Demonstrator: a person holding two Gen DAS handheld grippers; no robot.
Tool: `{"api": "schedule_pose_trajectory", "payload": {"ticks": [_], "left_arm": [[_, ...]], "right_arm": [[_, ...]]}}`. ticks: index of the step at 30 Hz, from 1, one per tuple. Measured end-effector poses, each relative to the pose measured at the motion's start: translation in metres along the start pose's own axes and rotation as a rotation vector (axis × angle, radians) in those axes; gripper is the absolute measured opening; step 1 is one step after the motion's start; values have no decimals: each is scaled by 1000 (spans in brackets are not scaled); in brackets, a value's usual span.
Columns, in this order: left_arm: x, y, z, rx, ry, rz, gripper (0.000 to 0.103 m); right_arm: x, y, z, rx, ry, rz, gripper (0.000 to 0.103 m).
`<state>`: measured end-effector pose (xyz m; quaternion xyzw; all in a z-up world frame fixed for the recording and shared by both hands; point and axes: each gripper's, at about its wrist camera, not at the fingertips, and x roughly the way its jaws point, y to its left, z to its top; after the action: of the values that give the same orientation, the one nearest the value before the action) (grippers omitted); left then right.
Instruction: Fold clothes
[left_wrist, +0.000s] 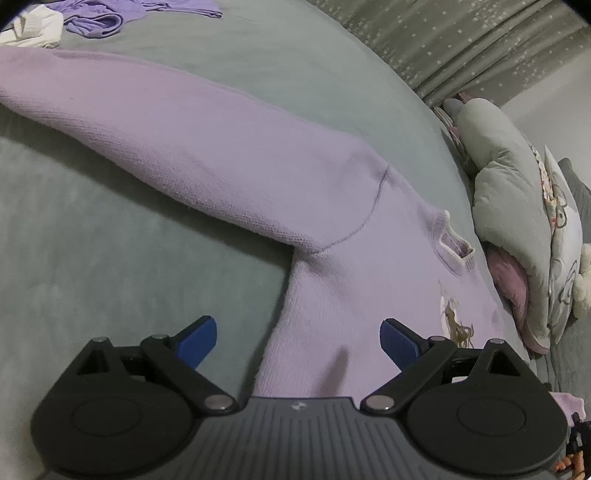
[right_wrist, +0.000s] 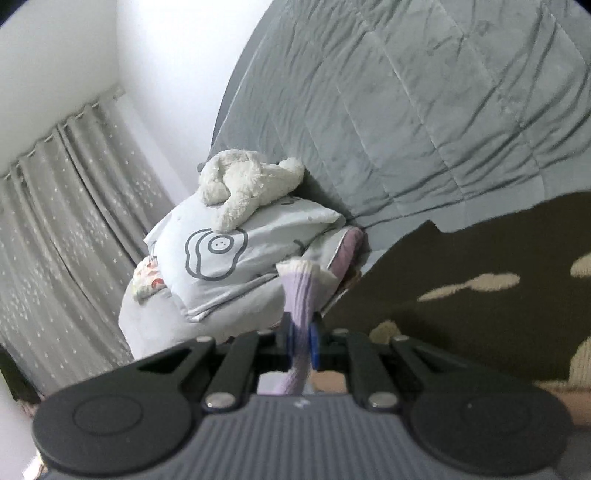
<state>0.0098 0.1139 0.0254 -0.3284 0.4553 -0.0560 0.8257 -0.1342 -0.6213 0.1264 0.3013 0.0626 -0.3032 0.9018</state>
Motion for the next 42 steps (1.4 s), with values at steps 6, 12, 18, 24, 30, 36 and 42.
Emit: {"api": "schedule_pose_trajectory", "payload": {"ticks": [6,12,18,24,30,36,42], "left_arm": [[-3,2,0,10,4,-2,95],[-2,-1,-2,16,4,7,95],[1,-6,-4,16,6,1,95],[2,-8,-6,26,11,-2,95],[-1,-7,-7,35,17,-8,95],[-4,-3,-9,46,29,-14,95],[-13,-3,-8,54,24,-30,95]], "right_arm": [[19,-25,-5,-13,61,-240,13],[9,-15,-4,-179,17,-348,18],[7,38,-27,-394,199,-95,68],[-9,107,-83,-594,445,195,76],[-23,166,-150,-923,440,189,16],[4,153,-201,-1013,529,107,9],[7,140,-179,-991,467,-64,16]]}}
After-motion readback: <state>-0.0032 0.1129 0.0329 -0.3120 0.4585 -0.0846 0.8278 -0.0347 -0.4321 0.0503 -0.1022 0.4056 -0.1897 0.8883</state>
